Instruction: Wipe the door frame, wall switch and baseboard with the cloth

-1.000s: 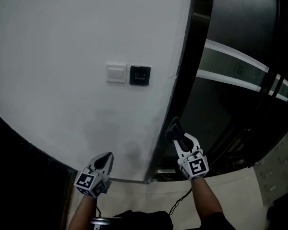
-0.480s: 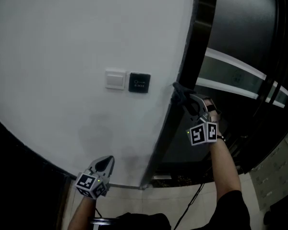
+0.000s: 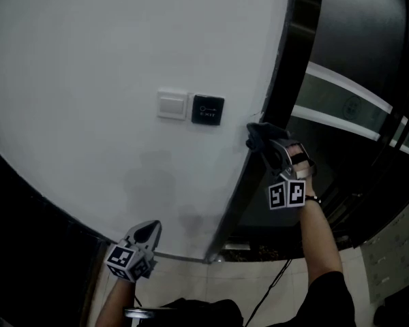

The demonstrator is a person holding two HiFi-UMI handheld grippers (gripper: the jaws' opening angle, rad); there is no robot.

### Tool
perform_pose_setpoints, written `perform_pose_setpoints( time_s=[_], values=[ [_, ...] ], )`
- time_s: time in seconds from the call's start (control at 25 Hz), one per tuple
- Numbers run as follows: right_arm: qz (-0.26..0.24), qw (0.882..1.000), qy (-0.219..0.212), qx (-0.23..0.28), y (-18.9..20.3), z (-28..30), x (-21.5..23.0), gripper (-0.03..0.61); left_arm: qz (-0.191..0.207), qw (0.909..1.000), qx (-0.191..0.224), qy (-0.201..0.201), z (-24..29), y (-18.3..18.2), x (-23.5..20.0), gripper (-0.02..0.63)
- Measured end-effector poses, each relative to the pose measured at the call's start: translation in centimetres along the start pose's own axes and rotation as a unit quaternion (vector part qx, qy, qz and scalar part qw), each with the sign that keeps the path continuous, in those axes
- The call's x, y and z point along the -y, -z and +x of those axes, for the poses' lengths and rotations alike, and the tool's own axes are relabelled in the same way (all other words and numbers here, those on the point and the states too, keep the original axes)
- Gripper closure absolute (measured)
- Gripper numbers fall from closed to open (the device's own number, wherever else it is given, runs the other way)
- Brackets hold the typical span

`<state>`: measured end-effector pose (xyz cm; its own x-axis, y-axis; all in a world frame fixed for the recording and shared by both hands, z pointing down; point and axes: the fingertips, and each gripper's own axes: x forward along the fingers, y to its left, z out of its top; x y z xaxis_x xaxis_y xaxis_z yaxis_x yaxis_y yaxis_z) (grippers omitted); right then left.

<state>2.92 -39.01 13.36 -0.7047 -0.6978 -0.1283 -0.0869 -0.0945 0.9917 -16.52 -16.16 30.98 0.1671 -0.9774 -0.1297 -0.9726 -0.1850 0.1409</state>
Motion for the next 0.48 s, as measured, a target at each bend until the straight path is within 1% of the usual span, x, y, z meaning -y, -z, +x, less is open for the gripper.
perform_pose_setpoints(
  time_s=[0.16,0.32,0.48],
  values=[
    [0.024,1.000,0.007,-0.004,0.2,-0.2,-1.0,0.497,-0.001,0.9999,-0.011,-0.004,-0.1,0.4,-0.1,0.612],
    [0.045,0.999,-0.009,-0.012,0.3,-0.4,-2.3,0.496,-0.001,1.0000,-0.009,-0.002,0.0,0.2,0.1,0.612],
    [0.069,0.997,-0.025,-0.023,0.5,-0.8,-4.4,0.497,0.000,1.0000,-0.009,0.002,0.0,0.4,0.3,0.612]
  ],
)
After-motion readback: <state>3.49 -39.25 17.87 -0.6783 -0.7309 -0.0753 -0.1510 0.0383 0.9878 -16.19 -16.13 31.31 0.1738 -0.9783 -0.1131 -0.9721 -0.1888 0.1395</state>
